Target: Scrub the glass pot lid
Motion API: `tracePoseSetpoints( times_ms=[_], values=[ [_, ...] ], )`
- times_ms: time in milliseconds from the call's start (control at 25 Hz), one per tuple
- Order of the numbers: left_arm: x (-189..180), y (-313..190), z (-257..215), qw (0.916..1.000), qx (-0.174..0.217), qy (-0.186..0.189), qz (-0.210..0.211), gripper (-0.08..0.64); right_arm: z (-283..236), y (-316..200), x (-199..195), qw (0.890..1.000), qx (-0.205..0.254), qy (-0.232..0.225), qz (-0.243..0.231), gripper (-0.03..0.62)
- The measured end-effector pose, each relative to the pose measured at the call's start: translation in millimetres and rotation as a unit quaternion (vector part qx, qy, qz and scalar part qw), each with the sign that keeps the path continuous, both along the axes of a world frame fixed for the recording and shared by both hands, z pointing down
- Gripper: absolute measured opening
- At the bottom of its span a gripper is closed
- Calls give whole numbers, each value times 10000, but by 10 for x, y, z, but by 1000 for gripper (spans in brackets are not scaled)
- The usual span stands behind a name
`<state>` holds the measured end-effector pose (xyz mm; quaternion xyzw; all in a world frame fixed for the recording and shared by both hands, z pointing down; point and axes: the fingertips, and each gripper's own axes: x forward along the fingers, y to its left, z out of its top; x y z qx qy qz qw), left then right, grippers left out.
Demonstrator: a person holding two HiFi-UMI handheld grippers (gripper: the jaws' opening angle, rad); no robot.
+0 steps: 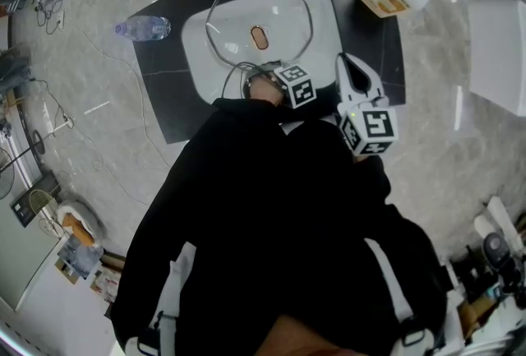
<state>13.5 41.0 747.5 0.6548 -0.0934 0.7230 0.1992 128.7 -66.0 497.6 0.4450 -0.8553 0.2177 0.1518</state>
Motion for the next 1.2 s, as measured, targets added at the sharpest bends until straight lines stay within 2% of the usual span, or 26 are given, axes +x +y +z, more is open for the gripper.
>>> tracePoseSetpoints(
  times_ms=[280,520,640,880,1000,1080,1200],
  values=[
    [-78,20,-182,9997,128,118,-160,52,-84,45,-100,10000,69,-20,-55,0],
    [-272,-72,-360,9977,477,168,-453,52,-159,12,-189,9998,118,13,-177,0],
    [-409,-112,-477,9954,698,176,-625,52,-187,-14,-244,9996,151,74,-228,0],
    [-554,-119,-735,9883,927,453,-1123,52,-227,-37,-368,9992,205,127,-332,0],
    [-623,-100,-927,9810,1116,696,-1423,54,-342,-47,-481,9987,280,98,-415,0],
    [-679,-102,-1098,9728,1300,916,-1683,54,-406,-57,-532,9983,340,98,-471,0],
    [-748,-81,-1381,9521,1486,1437,-2253,52,-514,-56,-588,9982,424,92,-412,0]
  ],
)
